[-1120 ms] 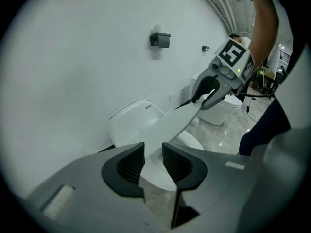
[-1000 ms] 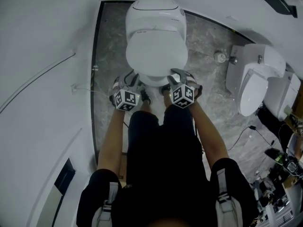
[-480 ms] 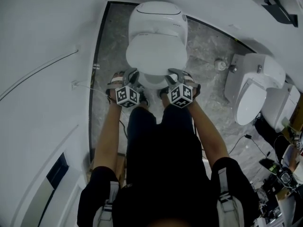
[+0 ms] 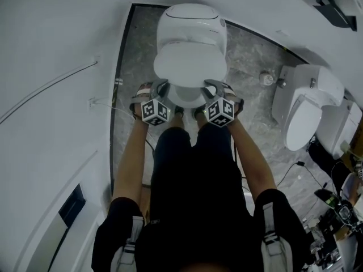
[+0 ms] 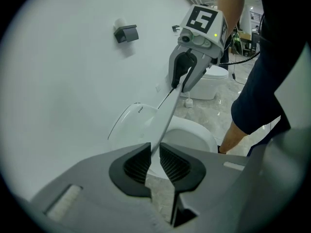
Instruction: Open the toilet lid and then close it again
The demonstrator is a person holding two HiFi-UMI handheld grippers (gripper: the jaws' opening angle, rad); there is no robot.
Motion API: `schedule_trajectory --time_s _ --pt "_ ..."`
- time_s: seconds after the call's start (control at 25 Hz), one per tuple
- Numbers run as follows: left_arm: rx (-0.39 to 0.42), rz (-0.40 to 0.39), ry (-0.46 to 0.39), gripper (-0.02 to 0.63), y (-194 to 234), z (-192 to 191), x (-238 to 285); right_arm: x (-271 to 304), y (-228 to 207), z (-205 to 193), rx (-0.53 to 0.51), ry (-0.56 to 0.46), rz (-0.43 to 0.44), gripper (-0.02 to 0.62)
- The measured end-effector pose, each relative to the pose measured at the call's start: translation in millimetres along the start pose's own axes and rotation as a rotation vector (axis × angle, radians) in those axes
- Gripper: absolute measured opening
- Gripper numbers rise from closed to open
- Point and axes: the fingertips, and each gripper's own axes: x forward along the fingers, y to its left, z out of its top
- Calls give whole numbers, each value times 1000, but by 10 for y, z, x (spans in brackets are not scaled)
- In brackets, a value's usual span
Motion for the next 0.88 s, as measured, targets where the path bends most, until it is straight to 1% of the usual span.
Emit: schedule_trajectory --time_s 0.28,0.6,0.72,0.88 --pt "-3 -33 -38 63 108 41 -8 -24 -99 67 68 23 -40 107" --pt "-17 -46 -92 63 416 127 25 -14 -392 216 152 25 -94 106" --pt "-8 -61 -110 61 520 159 52 -13 -495 274 166 25 -101 104" --pt "-18 -77 -134 61 671 207 96 -3 -654 337 180 26 -117 101"
